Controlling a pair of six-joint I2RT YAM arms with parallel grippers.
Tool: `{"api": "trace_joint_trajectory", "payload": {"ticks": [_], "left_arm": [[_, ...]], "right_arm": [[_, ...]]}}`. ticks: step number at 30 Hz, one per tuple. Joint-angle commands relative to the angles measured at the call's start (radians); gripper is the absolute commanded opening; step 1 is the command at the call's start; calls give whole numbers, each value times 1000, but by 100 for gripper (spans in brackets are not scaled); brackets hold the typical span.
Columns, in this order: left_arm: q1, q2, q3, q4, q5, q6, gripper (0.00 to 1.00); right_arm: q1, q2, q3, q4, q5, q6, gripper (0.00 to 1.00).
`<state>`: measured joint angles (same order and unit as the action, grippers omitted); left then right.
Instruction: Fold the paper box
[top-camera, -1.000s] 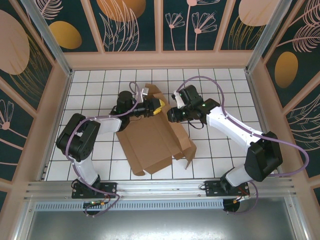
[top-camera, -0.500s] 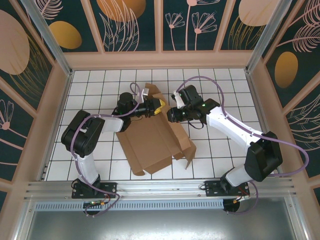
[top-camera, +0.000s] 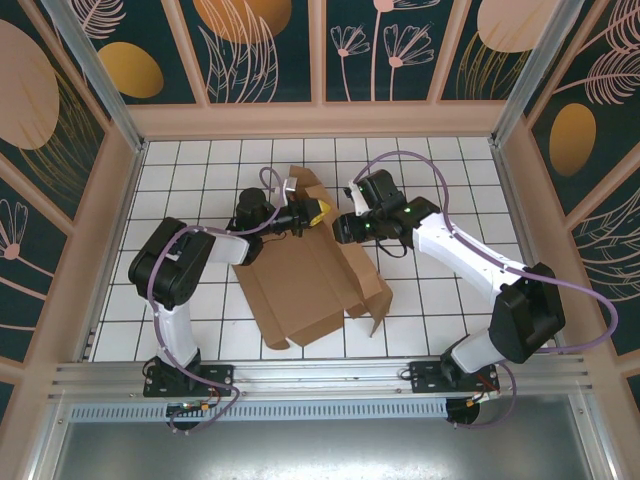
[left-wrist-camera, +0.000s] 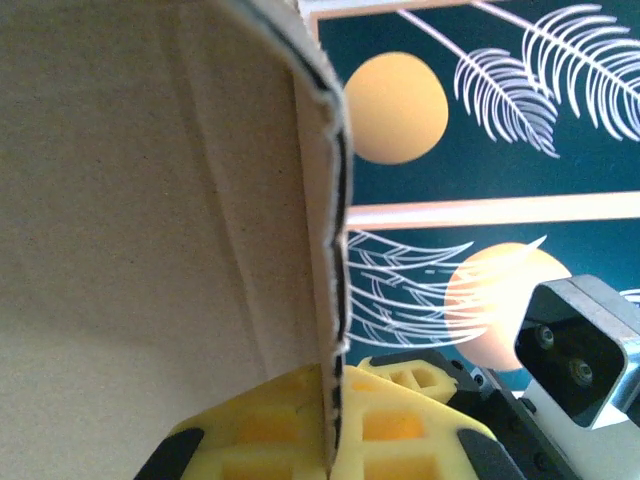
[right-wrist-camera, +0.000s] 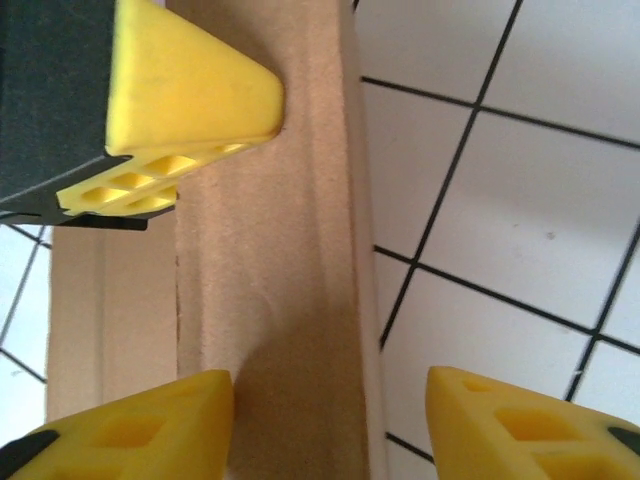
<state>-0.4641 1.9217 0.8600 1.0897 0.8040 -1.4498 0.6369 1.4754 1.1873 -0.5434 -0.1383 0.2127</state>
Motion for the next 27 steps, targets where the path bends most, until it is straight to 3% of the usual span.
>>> {"api": "trace_joint_trajectory", "payload": {"ticks": [1,5,10,15,19,22,27], "left_arm": [[-3,-45,-18,132,-119,-9,0],[-4,-63,-29,192,-256,-32,0],[-31,-136,-100,271,-580,-21,0],[-97,-242,-117,114,-858,30,0],[-126,-290,-138,7,-988,-4,0],[-151,-314,-129,-96,-1032,4,0],[-225,-378,-145,-209,-1191,51,0]], "right_arm": [[6,-41,51,-53,126,-20,56],[3,-87,82,-45,199,-31,56],[-17,-145,73,-13,243,-27,56],[-24,-215,36,8,231,-19,54],[-20,-229,40,-29,158,-18,53],[17,-252,-15,-12,62,-15,46],[103,-286,-130,25,75,48,32]]}}
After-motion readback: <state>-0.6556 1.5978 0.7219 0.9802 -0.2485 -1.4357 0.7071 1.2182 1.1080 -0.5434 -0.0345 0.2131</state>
